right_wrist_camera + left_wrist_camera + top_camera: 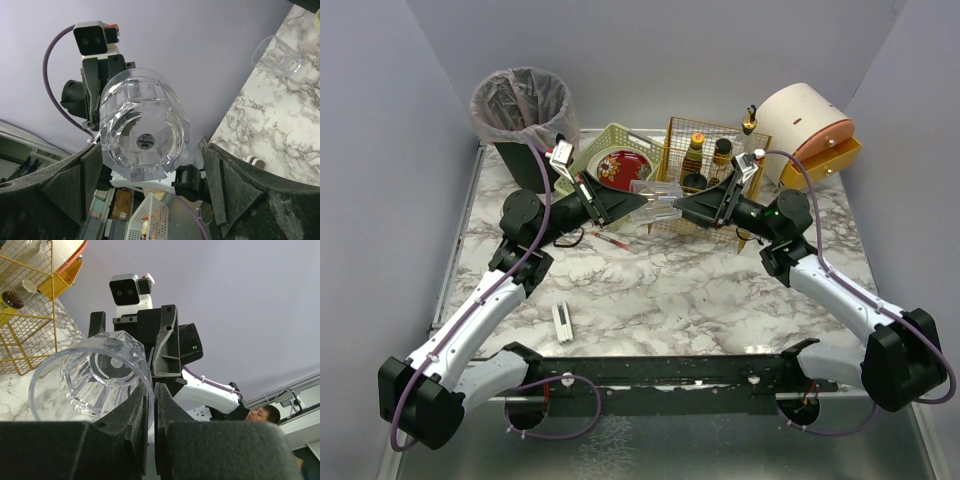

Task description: Clear the kitchen counter

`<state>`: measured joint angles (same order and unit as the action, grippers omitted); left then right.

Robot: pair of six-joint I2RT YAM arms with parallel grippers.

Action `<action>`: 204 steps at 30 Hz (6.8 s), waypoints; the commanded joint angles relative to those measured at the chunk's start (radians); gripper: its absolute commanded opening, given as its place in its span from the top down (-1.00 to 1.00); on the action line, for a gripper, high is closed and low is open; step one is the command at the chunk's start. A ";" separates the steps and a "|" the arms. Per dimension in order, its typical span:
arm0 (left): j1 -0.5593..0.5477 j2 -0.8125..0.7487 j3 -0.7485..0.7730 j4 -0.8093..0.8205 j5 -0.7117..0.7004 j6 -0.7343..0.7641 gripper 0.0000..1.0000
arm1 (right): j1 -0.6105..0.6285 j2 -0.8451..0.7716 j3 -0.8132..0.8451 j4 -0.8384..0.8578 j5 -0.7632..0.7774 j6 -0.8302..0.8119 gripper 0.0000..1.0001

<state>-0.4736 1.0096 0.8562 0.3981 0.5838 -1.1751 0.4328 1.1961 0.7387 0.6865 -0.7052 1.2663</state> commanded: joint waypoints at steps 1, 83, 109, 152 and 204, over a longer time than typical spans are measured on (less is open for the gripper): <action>-0.008 -0.020 0.009 0.079 0.013 -0.017 1.00 | 0.015 0.027 0.012 0.104 -0.046 0.041 -0.69; 0.029 0.954 0.762 -0.892 -0.723 1.051 -0.98 | 0.029 -0.416 0.063 -1.089 0.648 -0.719 0.99; -0.070 0.737 0.392 -0.891 -0.455 0.847 -0.98 | 0.029 -0.457 0.034 -1.105 0.640 -0.674 0.99; 0.287 0.051 0.315 -1.027 -0.630 0.887 -0.98 | 0.276 0.038 0.518 -1.198 0.698 -0.909 0.99; 0.348 -0.109 0.056 -1.039 -1.076 0.831 -0.98 | 0.410 1.166 1.574 -1.670 0.592 -1.435 0.99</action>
<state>-0.1303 0.8963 0.9226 -0.6586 -0.4908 -0.3435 0.8276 2.3203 2.2711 -0.9092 -0.0586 -0.1406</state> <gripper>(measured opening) 0.990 0.684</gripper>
